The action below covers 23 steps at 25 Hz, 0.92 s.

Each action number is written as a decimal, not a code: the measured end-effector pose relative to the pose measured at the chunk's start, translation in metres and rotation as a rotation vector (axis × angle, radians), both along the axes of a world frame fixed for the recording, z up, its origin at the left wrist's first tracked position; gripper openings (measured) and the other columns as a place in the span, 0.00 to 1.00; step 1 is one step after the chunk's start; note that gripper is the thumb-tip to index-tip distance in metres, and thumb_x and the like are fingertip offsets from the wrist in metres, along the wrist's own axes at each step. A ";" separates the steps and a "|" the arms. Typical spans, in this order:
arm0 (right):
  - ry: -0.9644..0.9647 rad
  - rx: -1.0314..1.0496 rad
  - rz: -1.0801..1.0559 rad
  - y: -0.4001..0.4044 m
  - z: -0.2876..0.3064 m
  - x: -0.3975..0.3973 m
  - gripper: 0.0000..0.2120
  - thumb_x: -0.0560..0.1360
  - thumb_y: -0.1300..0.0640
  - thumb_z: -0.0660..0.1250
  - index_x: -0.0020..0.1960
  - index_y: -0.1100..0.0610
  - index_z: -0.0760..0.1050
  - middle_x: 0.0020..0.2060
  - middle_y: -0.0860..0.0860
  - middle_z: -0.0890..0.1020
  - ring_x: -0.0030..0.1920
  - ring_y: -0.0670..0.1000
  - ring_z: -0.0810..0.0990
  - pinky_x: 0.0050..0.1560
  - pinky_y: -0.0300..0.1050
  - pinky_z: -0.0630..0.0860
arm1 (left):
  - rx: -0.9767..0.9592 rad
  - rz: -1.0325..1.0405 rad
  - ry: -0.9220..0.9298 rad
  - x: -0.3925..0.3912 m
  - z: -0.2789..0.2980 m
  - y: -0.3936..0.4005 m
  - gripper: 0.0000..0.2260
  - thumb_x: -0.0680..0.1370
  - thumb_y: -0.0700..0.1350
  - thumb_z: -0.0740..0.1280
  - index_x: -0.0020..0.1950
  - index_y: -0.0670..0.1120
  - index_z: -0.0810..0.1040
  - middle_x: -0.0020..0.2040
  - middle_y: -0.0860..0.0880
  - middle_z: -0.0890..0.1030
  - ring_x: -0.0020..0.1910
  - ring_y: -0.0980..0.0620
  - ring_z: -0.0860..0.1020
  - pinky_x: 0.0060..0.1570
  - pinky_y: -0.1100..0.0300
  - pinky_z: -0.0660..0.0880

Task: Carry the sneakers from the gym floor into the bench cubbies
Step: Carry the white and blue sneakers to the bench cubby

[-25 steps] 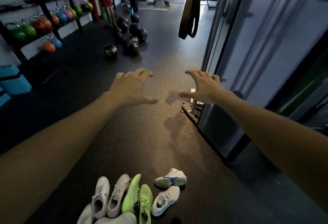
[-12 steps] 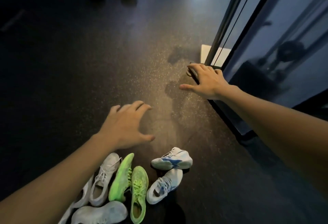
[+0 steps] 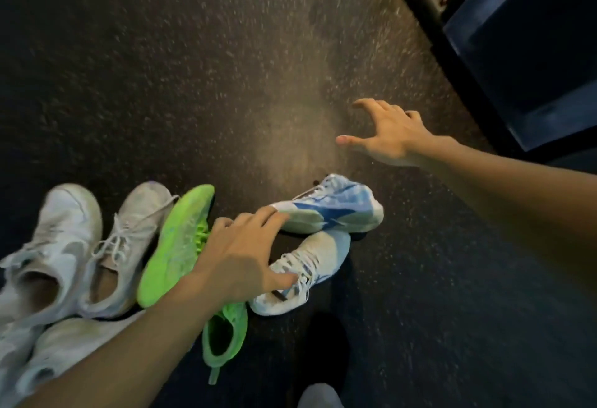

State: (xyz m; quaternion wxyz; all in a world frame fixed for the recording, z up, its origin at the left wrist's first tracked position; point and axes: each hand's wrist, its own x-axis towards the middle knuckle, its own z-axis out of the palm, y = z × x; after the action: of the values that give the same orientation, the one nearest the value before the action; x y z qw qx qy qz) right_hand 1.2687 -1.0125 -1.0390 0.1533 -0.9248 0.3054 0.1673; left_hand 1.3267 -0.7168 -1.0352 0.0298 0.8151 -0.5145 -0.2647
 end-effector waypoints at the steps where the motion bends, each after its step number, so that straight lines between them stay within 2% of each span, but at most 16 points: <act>1: 0.022 0.014 -0.005 0.001 -0.024 -0.006 0.42 0.68 0.25 0.56 0.74 0.46 0.56 0.73 0.52 0.64 0.71 0.58 0.63 0.68 0.62 0.56 | 0.008 0.002 0.004 -0.008 -0.024 0.006 0.41 0.63 0.73 0.60 0.72 0.58 0.59 0.69 0.60 0.63 0.65 0.54 0.68 0.58 0.52 0.65; 6: 0.099 0.103 -0.043 0.002 -0.120 -0.026 0.43 0.67 0.23 0.54 0.74 0.46 0.55 0.72 0.53 0.65 0.69 0.59 0.66 0.67 0.63 0.57 | 0.010 0.005 0.040 -0.045 -0.118 0.031 0.35 0.65 0.72 0.58 0.68 0.55 0.64 0.58 0.58 0.68 0.56 0.54 0.70 0.52 0.54 0.67; 10: 0.155 0.278 -0.122 0.010 -0.162 -0.042 0.43 0.68 0.24 0.54 0.74 0.49 0.55 0.71 0.54 0.66 0.67 0.59 0.68 0.68 0.64 0.61 | -0.069 -0.011 0.025 -0.064 -0.152 0.043 0.31 0.66 0.68 0.65 0.60 0.50 0.69 0.51 0.51 0.69 0.45 0.48 0.72 0.41 0.53 0.68; 12: 0.160 0.355 -0.172 0.017 -0.172 -0.051 0.44 0.67 0.24 0.55 0.73 0.50 0.58 0.69 0.54 0.69 0.64 0.58 0.71 0.65 0.62 0.66 | -0.159 -0.067 0.029 -0.070 -0.161 0.050 0.27 0.66 0.61 0.69 0.59 0.50 0.72 0.53 0.46 0.71 0.45 0.44 0.72 0.37 0.52 0.69; 13: 0.158 0.361 -0.200 0.019 -0.173 -0.055 0.45 0.65 0.23 0.55 0.72 0.51 0.60 0.67 0.54 0.71 0.62 0.58 0.73 0.63 0.61 0.69 | -0.178 -0.111 -0.001 -0.071 -0.163 0.055 0.28 0.64 0.58 0.73 0.60 0.51 0.71 0.56 0.44 0.70 0.47 0.43 0.73 0.36 0.53 0.72; 16: 0.188 0.308 -0.237 0.020 -0.169 -0.057 0.47 0.60 0.20 0.59 0.66 0.53 0.66 0.60 0.53 0.75 0.54 0.55 0.76 0.55 0.57 0.75 | -0.181 -0.143 -0.092 -0.072 -0.165 0.072 0.42 0.50 0.45 0.81 0.61 0.52 0.65 0.61 0.41 0.68 0.49 0.44 0.70 0.26 0.60 0.73; 18: 0.208 0.305 -0.230 0.019 -0.161 -0.057 0.48 0.55 0.19 0.60 0.61 0.54 0.69 0.54 0.52 0.77 0.50 0.54 0.76 0.50 0.54 0.76 | -0.161 -0.127 -0.128 -0.077 -0.168 0.081 0.38 0.53 0.38 0.79 0.58 0.48 0.67 0.63 0.38 0.68 0.51 0.41 0.71 0.29 0.56 0.75; 20: 0.213 0.306 -0.186 0.020 -0.153 -0.059 0.47 0.50 0.18 0.60 0.53 0.53 0.72 0.48 0.51 0.78 0.47 0.54 0.76 0.47 0.53 0.75 | -0.123 -0.228 -0.208 -0.088 -0.174 0.088 0.26 0.59 0.36 0.76 0.53 0.45 0.71 0.60 0.40 0.72 0.52 0.40 0.72 0.36 0.50 0.75; 23: 0.210 0.290 -0.152 0.025 -0.145 -0.062 0.42 0.47 0.17 0.59 0.43 0.51 0.75 0.39 0.49 0.79 0.44 0.54 0.77 0.49 0.55 0.72 | -0.059 -0.401 -0.298 -0.099 -0.179 0.088 0.11 0.63 0.40 0.74 0.43 0.48 0.79 0.44 0.48 0.80 0.50 0.46 0.77 0.48 0.49 0.68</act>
State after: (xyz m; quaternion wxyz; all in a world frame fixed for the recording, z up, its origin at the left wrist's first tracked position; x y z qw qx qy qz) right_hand 1.2065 -0.9872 -1.1835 0.2645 -0.8448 0.3613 0.2930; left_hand 1.2276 -0.6284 -1.2147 -0.0756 0.7254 -0.6723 -0.1271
